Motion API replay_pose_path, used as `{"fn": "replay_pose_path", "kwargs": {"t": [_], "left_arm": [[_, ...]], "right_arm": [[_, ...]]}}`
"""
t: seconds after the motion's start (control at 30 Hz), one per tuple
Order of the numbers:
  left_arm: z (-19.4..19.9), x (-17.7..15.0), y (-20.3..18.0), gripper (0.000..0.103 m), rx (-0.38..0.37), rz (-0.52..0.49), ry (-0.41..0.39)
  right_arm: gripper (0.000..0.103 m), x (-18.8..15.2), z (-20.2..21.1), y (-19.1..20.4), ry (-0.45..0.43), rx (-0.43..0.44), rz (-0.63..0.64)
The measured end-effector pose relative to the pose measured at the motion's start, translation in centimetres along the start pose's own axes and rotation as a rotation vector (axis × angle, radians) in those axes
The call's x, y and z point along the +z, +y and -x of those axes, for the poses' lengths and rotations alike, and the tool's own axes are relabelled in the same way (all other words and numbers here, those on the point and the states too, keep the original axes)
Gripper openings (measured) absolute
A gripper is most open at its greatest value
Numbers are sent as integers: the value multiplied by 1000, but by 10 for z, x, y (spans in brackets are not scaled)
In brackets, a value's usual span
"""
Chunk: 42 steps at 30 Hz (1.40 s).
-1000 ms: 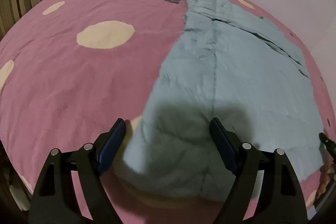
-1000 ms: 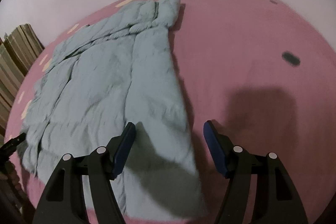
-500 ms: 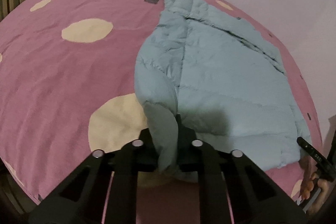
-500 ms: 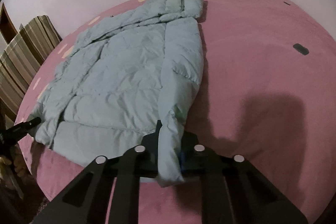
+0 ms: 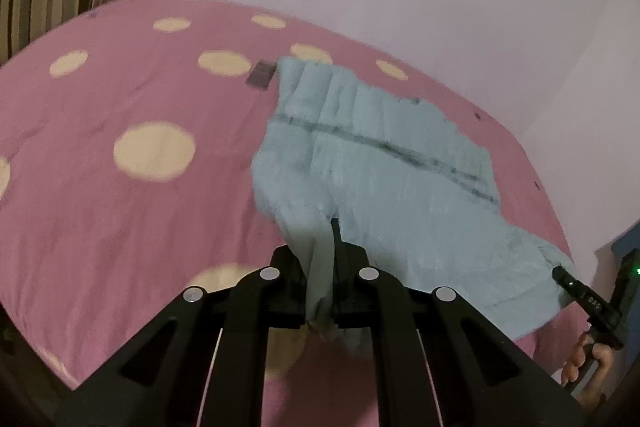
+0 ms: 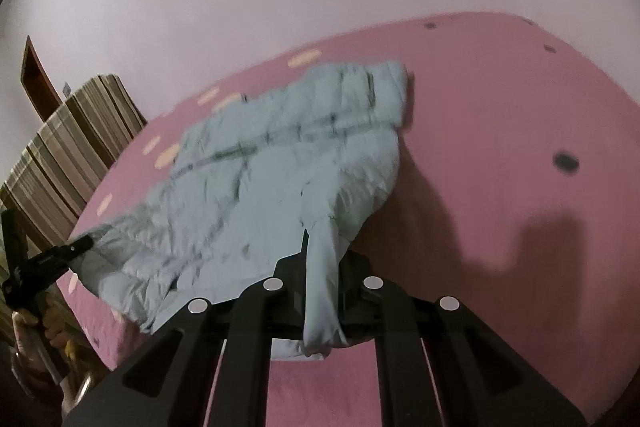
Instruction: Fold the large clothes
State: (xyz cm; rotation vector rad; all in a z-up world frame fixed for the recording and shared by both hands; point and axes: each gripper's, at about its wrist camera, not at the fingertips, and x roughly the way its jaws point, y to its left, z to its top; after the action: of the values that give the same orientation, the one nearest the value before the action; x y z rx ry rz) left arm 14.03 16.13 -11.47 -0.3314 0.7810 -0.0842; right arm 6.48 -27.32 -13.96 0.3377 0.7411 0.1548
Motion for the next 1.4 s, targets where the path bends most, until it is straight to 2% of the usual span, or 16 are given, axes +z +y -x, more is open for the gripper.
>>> {"fn": "replay_pose_path", "kwargs": {"t": [0.27, 0.4, 0.57, 0.77, 0.9, 1.0, 1.13, 1.2, 1.27, 1.3, 1.33, 1.37, 1.4], "left_arm": [[-44, 79, -9, 8, 33, -12, -64], [-87, 118, -16, 8, 73, -30, -72], [-148, 147, -18, 8, 116, -47, -36], [-215, 153, -16, 8, 168, -71, 38], [-250, 147, -8, 8, 193, -74, 88], [-263, 142, -6, 8, 204, -82, 107], [-260, 142, -11, 9, 209, -105, 98], [-251, 146, -13, 16, 201, -110, 77], [-241, 149, -14, 29, 195, -113, 60], [-231, 151, -15, 48, 182, -110, 46], [-225, 153, -15, 62, 171, -102, 34], [-215, 155, -14, 63, 151, -92, 11], [-209, 157, -15, 64, 145, -90, 0]], "right_arm": [[8, 83, -40, -2, -65, 17, -35], [8, 118, -74, -4, -71, -4, -47], [8, 145, -129, -13, -28, -34, -70], [8, 151, -197, -33, 64, -68, -107], [8, 146, -223, -44, 102, -80, -119], [8, 143, -233, -47, 114, -78, -121], [10, 145, -227, -47, 100, -66, -125], [10, 148, -222, -49, 94, -60, -121], [17, 152, -210, -51, 77, -48, -123], [21, 154, -201, -52, 63, -38, -124], [29, 156, -196, -51, 55, -31, -124], [41, 158, -186, -52, 39, -22, -123], [48, 160, -176, -53, 17, -25, -123]]}}
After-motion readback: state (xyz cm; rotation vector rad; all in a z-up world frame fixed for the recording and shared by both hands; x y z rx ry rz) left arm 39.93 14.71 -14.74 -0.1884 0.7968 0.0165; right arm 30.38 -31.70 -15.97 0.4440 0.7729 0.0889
